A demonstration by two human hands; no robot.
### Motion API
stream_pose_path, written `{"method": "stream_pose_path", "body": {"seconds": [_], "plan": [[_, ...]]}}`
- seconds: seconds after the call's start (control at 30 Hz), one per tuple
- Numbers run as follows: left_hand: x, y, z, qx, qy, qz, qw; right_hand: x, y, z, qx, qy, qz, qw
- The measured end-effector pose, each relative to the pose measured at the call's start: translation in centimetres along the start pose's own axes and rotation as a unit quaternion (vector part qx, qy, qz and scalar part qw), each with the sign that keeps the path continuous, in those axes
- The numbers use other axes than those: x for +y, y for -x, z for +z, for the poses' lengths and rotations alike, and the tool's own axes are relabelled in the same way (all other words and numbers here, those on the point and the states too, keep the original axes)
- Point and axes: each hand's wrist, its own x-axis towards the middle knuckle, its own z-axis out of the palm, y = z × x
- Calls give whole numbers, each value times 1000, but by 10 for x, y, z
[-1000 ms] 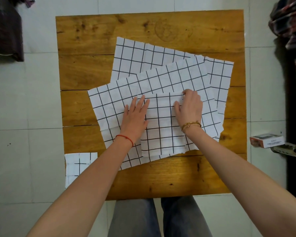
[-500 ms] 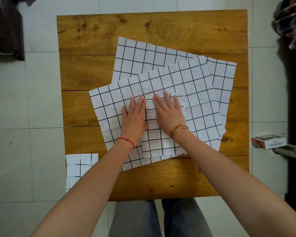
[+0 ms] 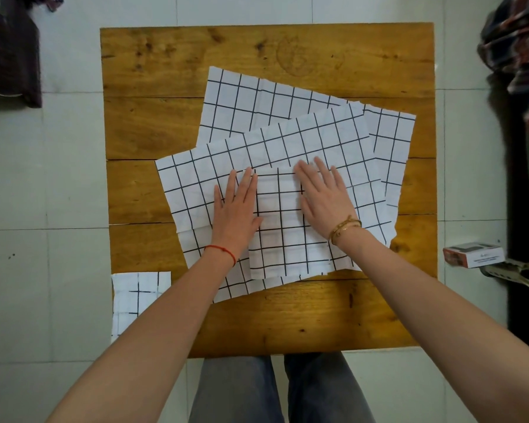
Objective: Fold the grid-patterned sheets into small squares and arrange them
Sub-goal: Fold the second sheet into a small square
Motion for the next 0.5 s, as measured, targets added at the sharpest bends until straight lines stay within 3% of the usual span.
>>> {"method": "stream_pose_path", "body": {"seconds": [0.07, 0.17, 0.5], "plan": [[0, 3, 2, 6, 11, 1, 1000, -10, -3, 2, -39, 9, -40, 998], [-3, 10, 6, -3, 19, 3, 1000, -16, -4, 8, -90, 9, -24, 996], [-5, 96, 40, -13, 8, 56, 998, -30, -1, 3, -134, -1, 13, 991]]}}
